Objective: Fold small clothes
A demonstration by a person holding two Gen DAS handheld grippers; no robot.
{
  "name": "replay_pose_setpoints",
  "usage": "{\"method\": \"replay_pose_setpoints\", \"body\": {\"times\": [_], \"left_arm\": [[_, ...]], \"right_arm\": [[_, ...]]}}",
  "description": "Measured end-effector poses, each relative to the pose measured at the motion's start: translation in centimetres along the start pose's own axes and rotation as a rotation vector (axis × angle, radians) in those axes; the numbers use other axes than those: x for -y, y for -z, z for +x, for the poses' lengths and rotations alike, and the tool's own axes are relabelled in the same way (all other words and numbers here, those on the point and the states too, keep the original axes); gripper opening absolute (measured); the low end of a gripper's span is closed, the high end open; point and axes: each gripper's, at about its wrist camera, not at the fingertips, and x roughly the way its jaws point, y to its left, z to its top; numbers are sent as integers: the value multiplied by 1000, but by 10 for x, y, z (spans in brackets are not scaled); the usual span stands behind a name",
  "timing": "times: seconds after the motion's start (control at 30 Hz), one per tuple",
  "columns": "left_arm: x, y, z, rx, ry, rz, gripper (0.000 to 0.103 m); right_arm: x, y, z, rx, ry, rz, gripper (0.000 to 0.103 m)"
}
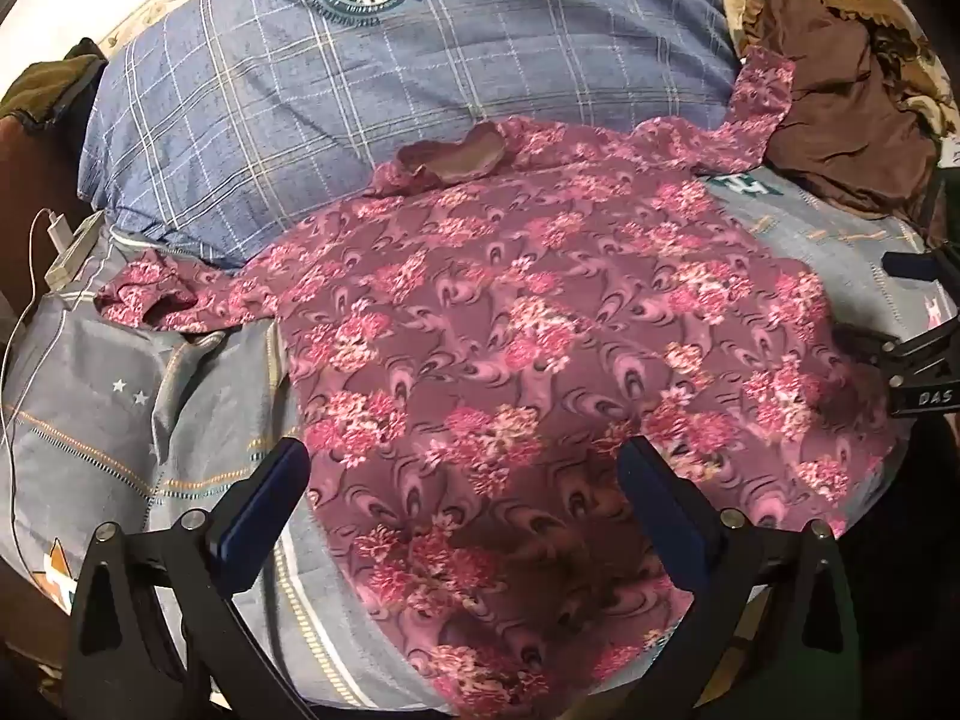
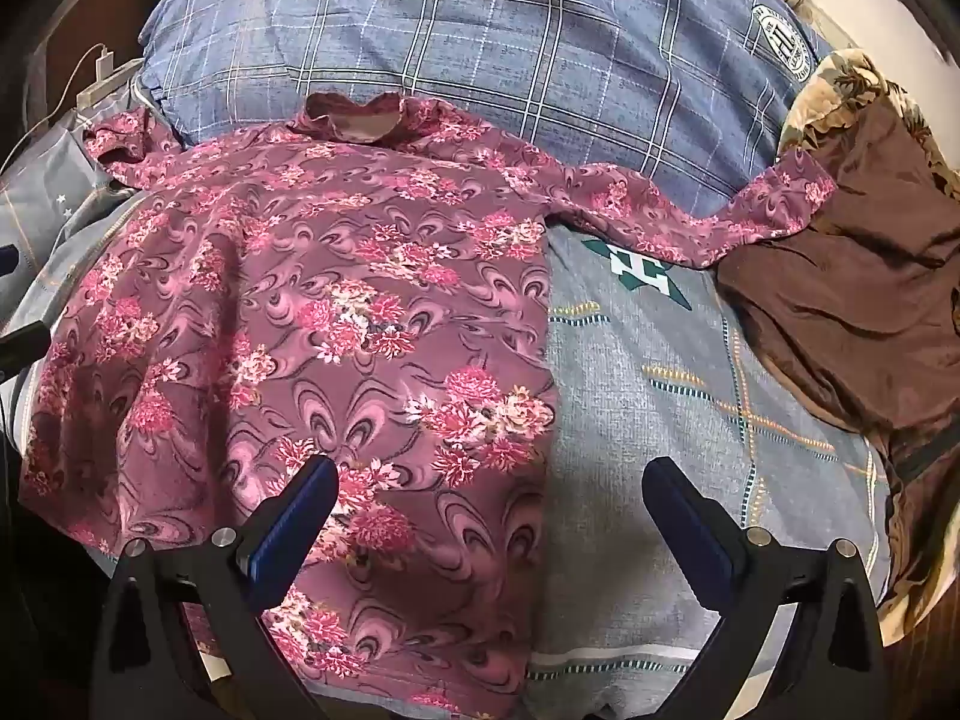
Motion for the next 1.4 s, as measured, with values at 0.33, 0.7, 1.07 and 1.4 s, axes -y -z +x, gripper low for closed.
{"method": "replay_pose_setpoints", "body": {"times": [0.33,0.7,1.07,1.4], "left_arm": [[-10,9,10,-29,-53,4,103],[-15,14,7,-7,-78,3,103],[-15,19,2,26,-118,-3,103],[-13,22,-3,24,-84,-32,103]], "right_arm": [[3,1,-1,6,-15,-5,102],[4,2,2,-8,-11,-19,102],[0,1,-1,4,-14,-35,102],[0,2,-7,15,-17,-37,102]]}}
